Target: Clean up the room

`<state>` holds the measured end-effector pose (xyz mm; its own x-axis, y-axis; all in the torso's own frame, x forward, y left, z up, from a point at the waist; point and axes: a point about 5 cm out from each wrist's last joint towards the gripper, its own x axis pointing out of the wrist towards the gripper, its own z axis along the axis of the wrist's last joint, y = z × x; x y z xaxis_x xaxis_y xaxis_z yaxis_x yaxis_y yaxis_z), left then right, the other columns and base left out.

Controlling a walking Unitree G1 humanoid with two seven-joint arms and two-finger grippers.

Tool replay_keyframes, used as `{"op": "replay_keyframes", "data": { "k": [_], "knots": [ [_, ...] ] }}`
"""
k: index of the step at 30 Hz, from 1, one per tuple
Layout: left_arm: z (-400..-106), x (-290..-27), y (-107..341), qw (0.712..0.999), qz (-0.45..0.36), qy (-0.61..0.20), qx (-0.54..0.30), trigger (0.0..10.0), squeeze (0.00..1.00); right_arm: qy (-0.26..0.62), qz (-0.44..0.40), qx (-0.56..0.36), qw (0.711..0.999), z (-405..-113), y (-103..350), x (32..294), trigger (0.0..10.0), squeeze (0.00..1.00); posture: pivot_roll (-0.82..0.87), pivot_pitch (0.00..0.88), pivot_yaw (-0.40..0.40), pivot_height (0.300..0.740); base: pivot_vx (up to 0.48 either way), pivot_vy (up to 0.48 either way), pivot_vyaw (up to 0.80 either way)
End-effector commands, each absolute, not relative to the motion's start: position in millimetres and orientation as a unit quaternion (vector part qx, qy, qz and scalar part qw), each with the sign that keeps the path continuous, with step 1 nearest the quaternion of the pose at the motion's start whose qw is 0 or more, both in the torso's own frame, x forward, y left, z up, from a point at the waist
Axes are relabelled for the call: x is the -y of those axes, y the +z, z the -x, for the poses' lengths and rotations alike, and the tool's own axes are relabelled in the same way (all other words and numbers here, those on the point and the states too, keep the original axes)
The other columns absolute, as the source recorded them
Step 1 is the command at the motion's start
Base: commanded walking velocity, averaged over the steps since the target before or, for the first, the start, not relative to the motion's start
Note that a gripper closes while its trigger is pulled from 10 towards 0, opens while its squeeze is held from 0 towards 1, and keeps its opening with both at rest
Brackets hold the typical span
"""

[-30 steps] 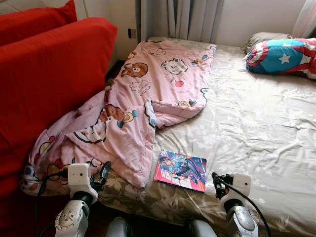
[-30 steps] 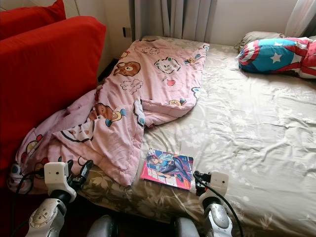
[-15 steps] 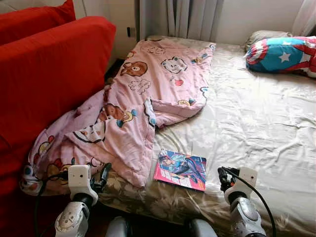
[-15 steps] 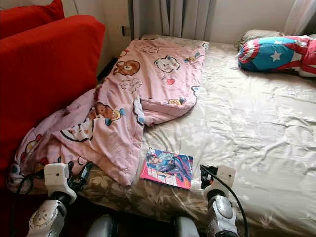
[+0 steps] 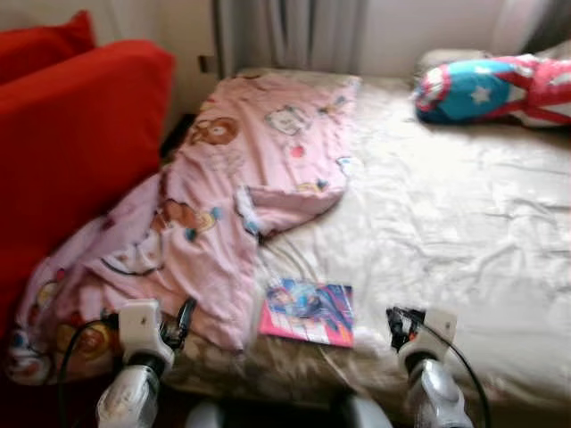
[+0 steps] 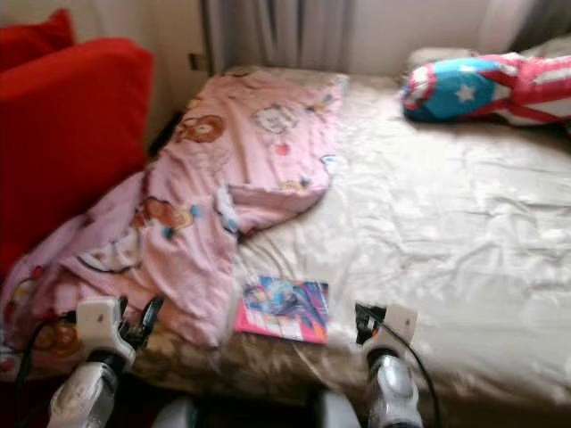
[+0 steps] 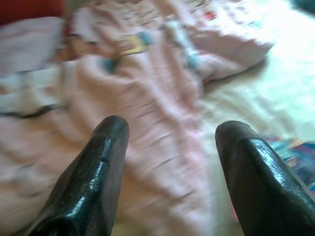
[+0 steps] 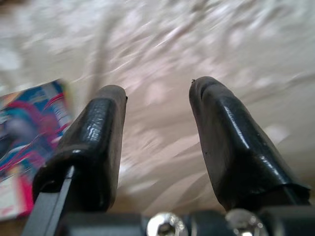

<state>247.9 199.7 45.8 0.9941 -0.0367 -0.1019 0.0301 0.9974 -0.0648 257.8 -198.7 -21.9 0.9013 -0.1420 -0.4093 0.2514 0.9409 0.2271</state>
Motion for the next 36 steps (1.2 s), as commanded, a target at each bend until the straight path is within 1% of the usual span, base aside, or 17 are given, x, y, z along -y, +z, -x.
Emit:
{"op": "replay_keyframes", "data": {
  "k": [1, 5, 11, 17, 18, 19, 20, 21, 26, 30, 36],
  "knots": [
    [-242.6, -211.0, 43.6, 0.998, 0.023, -0.002, -0.061, 10.0, 0.00, -0.092, -0.144, -0.190, 0.967, -263.7, -18.3, 190.0, 10.0, 0.00, 0.08, 0.118, -0.047, 0.623, 0.319, 0.000, 0.00],
    [-241.2, -211.1, 43.5, 0.998, 0.022, 0.001, -0.062, 10.0, 0.00, -0.088, -0.145, -0.192, 0.967, -265.5, -17.8, 187.9, 10.0, 0.00, 0.08, 0.123, -0.048, 0.623, 0.266, 0.000, 0.00],
    [-239.2, -211.3, 44.2, 0.998, 0.022, 0.002, -0.061, 10.0, 0.00, -0.032, -0.149, -0.213, 0.965, -266.9, -20.2, 176.0, 10.0, 0.00, 0.08, 0.129, -0.047, 0.623, 0.000, 0.000, 0.00],
    [-238.3, -211.9, 45.1, 0.998, 0.021, 0.003, -0.061, 10.0, 0.00, -0.009, -0.154, -0.239, 0.959, -266.6, -24.3, 168.5, 10.0, 0.00, 0.10, 0.144, -0.048, 0.623, 0.000, 0.000, 0.00],
    [-238.3, -212.0, 45.7, 0.998, 0.021, 0.003, -0.061, 10.0, 0.00, -0.004, -0.159, -0.246, 0.956, -266.9, -25.1, 166.4, 10.0, 0.13, 0.11, 0.147, -0.050, 0.623, 0.000, 0.000, 0.00],
    [-238.3, -212.0, 45.7, 0.998, 0.021, 0.003, -0.061, 10.0, 0.00, -0.004, -0.159, -0.246, 0.956, -266.9, -25.1, 166.4, 10.0, 0.13, 0.11, 0.147, -0.050, 0.623, 0.000, 0.000, 0.00],
    [-238.4, -212.0, 46.4, 0.998, 0.021, 0.002, -0.060, 10.0, 0.00, -0.001, -0.162, -0.251, 0.954, -267.4, -25.4, 165.1, 10.0, 0.93, 0.11, 0.148, -0.051, 0.623, 0.000, 0.000, 0.00],
    [-238.8, -212.1, 47.3, 0.998, 0.020, 0.002, -0.059, 10.0, 0.00, -0.002, -0.166, -0.256, 0.952, -268.6, -25.4, 163.9, 10.0, 1.00, 0.13, 0.153, -0.051, 0.623, 0.000, 0.000, 0.00],
    [-239.1, -212.3, 49.0, 0.998, 0.019, 0.001, -0.058, 10.0, 0.00, -0.006, -0.171, -0.264, 0.949, -270.0, -25.4, 162.7, 10.0, 1.00, 0.13, 0.153, -0.051, 0.623, 0.000, 0.000, 0.00],
    [-239.3, -213.3, 54.6, 0.999, 0.014, -0.001, -0.052, 10.0, 0.00, -0.014, -0.182, -0.274, 0.944, -276.8, -22.3, 157.6, 10.0, 1.00, 0.16, 0.173, -0.042, 0.623, 0.000, 0.000, 0.00],
    [-233.0, -214.9, 55.6, 0.998, 0.011, -0.001, -0.054, 10.0, 0.00, -0.027, -0.198, -0.271, 0.941, -278.5, -21.2, 158.0, 10.0, 1.00, 0.17, 0.195, -0.038, 0.623, 0.000, 0.000, 0.00]
  ]
}}
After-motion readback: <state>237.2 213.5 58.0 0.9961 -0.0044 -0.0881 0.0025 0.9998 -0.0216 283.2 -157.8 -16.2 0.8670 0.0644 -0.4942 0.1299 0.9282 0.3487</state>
